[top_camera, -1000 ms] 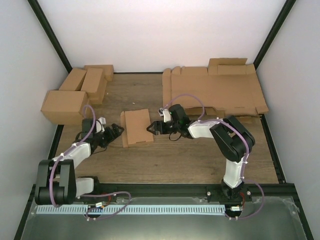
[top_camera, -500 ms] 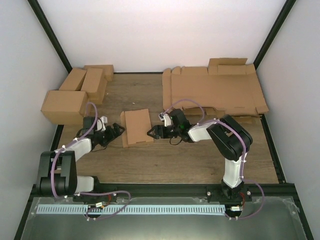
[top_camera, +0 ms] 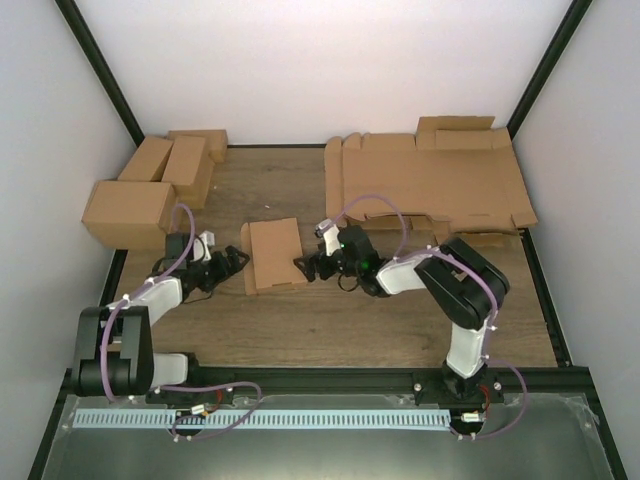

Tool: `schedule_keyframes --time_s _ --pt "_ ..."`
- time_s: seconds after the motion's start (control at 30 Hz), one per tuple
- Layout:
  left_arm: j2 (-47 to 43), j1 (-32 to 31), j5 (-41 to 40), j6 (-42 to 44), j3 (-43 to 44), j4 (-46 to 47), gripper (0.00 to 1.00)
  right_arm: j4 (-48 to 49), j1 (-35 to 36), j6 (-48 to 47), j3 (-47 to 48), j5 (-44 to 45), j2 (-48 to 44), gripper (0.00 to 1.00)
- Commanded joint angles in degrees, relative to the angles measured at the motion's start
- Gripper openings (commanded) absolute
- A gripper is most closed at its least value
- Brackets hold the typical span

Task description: Fold the paper box

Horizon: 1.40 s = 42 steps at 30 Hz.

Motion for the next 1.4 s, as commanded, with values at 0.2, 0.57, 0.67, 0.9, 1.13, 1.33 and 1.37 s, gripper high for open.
schedule_keyframes --time_s 0.2,0.57,0.67,0.9,1.13,1.33,1.37 --pt "0.0 0.1 -3.0 1.3 1.1 -1.2 1.00 2.5 3.4 -13.7 11.2 8.9 11.6 1.00" --pt "3.0 0.1 -3.0 0.9 2.8 -0.8 1.00 -8.3 3.5 -18.4 28.8 3.1 21.7 1.00" --pt "4.1 0.1 -3.3 1.0 3.0 -0.5 1.00 -4.9 3.6 -17.4 27.5 1.1 20.5 1.00" --pt "6.4 0.5 -3.9 1.2 4.0 0.9 1.00 -4.5 3.6 -15.4 22.3 1.1 15.1 1.00" --pt "7.1 2.7 -4.9 2.6 5.6 0.6 1.00 -5.1 3.3 -13.6 20.6 0.9 13.3 1.00" --pt "8.6 2.8 -5.8 1.9 6.0 2.0 0.99 -7.9 0.9 -5.3 22.2 -2.7 13.2 1.00" --pt "8.6 2.8 -5.9 1.7 6.0 2.4 0.99 -8.8 0.1 -3.1 22.6 -4.2 13.3 0.99"
